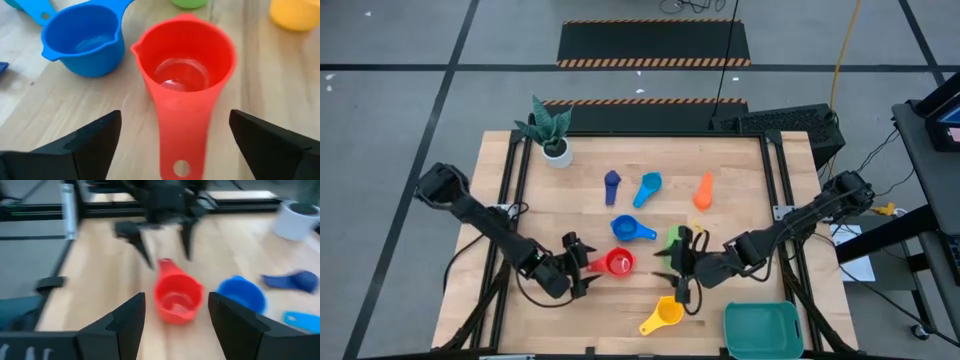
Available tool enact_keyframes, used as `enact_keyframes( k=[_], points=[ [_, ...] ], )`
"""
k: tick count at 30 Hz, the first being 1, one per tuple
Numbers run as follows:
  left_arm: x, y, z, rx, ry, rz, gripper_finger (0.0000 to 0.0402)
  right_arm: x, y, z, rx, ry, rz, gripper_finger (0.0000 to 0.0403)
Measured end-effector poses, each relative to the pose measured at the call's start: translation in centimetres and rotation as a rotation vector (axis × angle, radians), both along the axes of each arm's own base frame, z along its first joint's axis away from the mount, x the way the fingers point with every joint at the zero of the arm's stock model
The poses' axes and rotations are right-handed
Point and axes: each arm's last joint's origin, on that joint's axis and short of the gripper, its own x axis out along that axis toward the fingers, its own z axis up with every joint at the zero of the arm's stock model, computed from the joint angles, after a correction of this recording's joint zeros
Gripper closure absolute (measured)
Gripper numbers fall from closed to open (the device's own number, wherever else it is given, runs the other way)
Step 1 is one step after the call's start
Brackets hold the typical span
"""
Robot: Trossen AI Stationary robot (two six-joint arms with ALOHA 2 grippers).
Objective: Nest measuring cups in basket
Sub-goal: Stack the blue measuring cup on top of the red measuring cup
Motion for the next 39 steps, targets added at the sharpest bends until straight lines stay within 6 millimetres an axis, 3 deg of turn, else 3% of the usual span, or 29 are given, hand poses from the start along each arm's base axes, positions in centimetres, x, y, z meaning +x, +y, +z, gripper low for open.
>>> enact_keyframes(
  k=[9,17,21,29,39],
  points=[
    [0.3,1.1,5.0,-0.071,-0.151,0.024,0.0046,0.3,-5.3,-3.9,0.028,0.065,-0.185,0.0158],
    [1.8,3.2,10.4,0.040,-0.283,0.000,0.0080,0.9,-9.0,-6.8,0.073,0.093,-0.247,0.0135],
    [2.3,4.1,12.0,0.112,-0.303,-0.017,0.0102,1.6,-10.1,-8.5,0.049,0.150,-0.222,0.0126],
    [2.7,5.4,12.4,0.187,-0.252,-0.002,0.0137,3.0,-11.6,-11.6,0.085,0.211,-0.183,0.0107],
    [2.4,5.8,11.7,0.205,-0.175,0.005,0.0144,3.9,-10.0,-13.4,0.066,0.207,-0.116,0.0100]
  ],
)
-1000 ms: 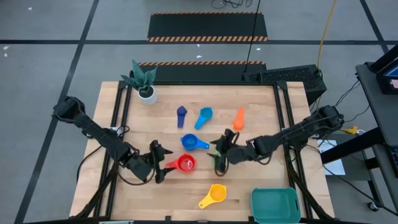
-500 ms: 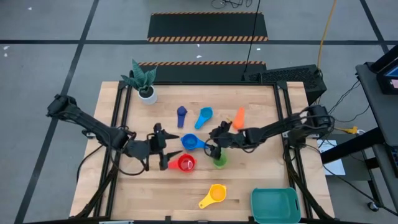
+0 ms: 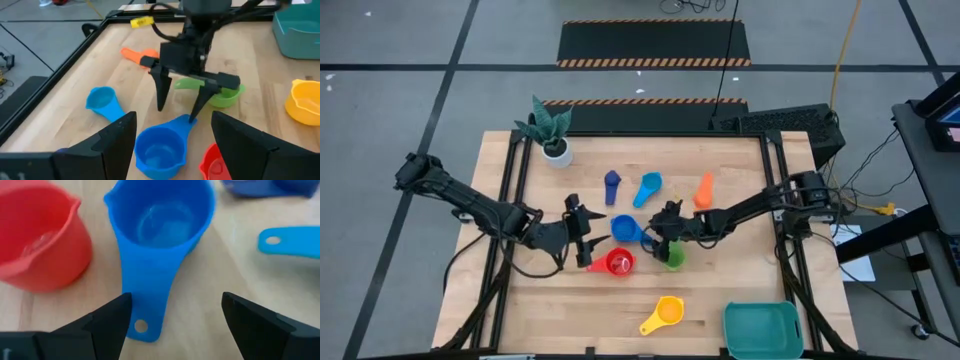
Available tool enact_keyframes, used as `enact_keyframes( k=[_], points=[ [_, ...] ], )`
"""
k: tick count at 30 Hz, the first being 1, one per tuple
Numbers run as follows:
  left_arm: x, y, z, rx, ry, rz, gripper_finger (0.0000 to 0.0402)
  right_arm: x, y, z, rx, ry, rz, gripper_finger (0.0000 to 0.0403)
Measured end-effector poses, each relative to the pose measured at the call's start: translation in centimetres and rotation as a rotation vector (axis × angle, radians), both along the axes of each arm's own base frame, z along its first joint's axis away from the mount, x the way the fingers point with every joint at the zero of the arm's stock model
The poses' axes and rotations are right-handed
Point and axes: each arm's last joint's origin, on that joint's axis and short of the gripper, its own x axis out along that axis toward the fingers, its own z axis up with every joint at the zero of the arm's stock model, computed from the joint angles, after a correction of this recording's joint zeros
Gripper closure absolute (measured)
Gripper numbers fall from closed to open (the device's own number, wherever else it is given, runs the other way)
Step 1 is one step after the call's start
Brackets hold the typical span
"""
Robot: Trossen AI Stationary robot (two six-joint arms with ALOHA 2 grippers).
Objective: Nest measuring cups in basket
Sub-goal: Stack the blue measuring cup on top of the red measuring cup
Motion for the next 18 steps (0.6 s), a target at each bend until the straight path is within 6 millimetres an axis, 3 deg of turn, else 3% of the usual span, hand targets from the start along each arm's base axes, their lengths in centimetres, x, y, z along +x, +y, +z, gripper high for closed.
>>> enact_keyframes(
  k=[6,18],
  points=[
    [0.3,-0.1,0.5,-0.036,-0.061,0.006,0.0144,-0.1,1.0,-0.3,-0.078,0.003,0.002,0.0100],
    [-0.1,-0.9,0.4,-0.147,-0.075,0.010,0.0144,2.1,1.7,2.2,-0.120,-0.058,0.053,0.0100]
  ],
)
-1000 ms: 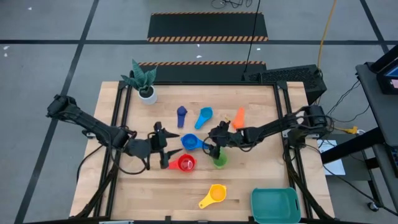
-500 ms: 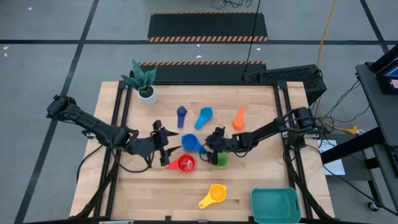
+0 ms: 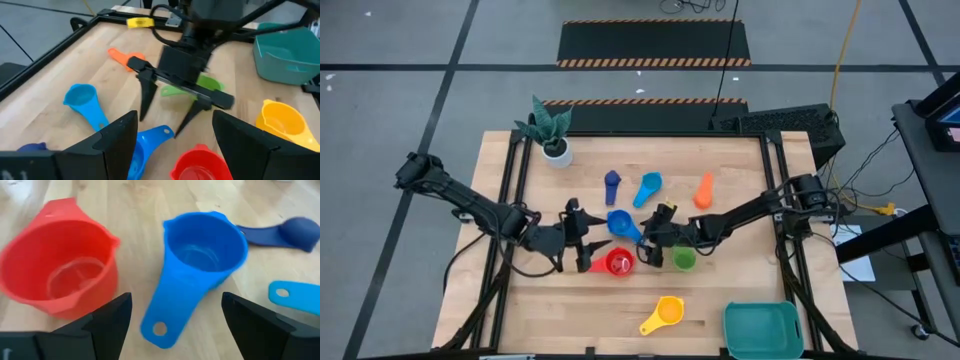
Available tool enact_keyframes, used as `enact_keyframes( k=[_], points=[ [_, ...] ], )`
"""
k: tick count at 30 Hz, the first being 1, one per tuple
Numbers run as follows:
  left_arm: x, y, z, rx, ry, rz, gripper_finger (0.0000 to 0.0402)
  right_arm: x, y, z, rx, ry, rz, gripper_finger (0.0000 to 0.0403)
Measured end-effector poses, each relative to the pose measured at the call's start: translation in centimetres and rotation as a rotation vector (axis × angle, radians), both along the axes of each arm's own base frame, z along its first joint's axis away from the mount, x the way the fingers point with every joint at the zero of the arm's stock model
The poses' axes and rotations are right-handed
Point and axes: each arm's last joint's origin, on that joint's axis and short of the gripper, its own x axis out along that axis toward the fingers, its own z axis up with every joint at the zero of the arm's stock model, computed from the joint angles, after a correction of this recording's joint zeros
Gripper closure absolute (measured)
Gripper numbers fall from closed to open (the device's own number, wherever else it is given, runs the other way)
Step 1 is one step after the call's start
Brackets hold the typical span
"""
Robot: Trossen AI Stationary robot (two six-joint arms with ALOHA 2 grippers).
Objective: Nest measuring cups in basket
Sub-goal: Stack the blue measuring cup on top of the red measuring cup
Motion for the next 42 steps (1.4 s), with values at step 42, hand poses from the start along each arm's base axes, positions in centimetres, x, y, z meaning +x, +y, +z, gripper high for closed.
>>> enact_keyframes(
  k=[42],
  points=[
    [0.3,0.3,0.4,0.025,-0.031,-0.003,0.0144,1.3,-2.0,-1.9,0.110,0.071,-0.116,0.0194]
  ],
)
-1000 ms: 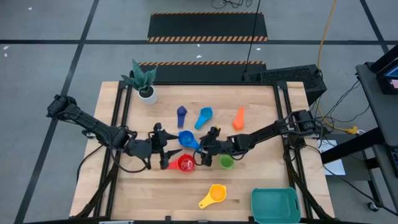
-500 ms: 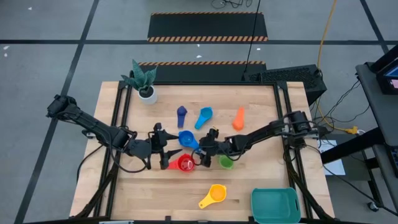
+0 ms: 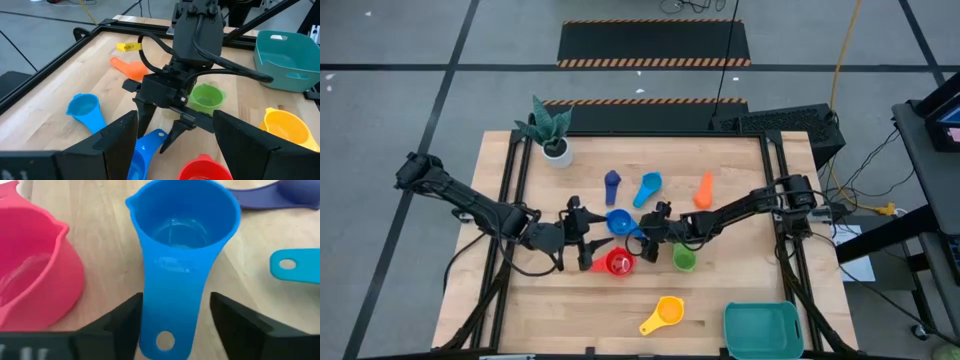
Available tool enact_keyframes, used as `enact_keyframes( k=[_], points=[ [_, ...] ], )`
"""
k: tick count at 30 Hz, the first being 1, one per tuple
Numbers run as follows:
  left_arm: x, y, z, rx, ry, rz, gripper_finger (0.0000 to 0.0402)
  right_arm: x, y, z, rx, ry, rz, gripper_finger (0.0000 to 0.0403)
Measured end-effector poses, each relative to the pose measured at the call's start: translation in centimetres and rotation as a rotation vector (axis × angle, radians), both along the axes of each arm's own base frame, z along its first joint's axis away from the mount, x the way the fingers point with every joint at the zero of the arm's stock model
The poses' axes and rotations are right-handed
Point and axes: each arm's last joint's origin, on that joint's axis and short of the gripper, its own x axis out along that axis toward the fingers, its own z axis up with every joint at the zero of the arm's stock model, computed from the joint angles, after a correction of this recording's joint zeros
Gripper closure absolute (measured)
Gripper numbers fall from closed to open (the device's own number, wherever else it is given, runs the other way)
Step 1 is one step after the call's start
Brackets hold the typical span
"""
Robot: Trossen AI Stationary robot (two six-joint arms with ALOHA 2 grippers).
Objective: Nest measuring cups in basket
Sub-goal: Stack the blue measuring cup on top of the red measuring cup
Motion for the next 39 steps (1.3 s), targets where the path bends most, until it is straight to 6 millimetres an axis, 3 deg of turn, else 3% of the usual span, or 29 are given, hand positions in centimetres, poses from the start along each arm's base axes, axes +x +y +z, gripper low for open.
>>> enact_keyframes(
  k=[7,14,29,39],
  points=[
    [0.0,0.0,0.0,-0.002,0.000,0.000,0.0144,0.0,0.0,0.0,-0.021,0.006,0.017,0.0281],
    [0.0,0.0,0.0,-0.001,0.002,0.000,0.0144,-0.2,0.0,1.2,-0.041,-0.005,0.037,0.0264],
    [0.0,0.0,-0.1,-0.007,0.002,0.003,0.0144,-3.0,1.4,7.9,-0.037,-0.062,0.086,0.0285],
    [0.0,0.0,0.0,-0.018,-0.003,0.007,0.0144,-3.4,2.3,8.5,-0.045,-0.070,0.124,0.0284]
  ],
)
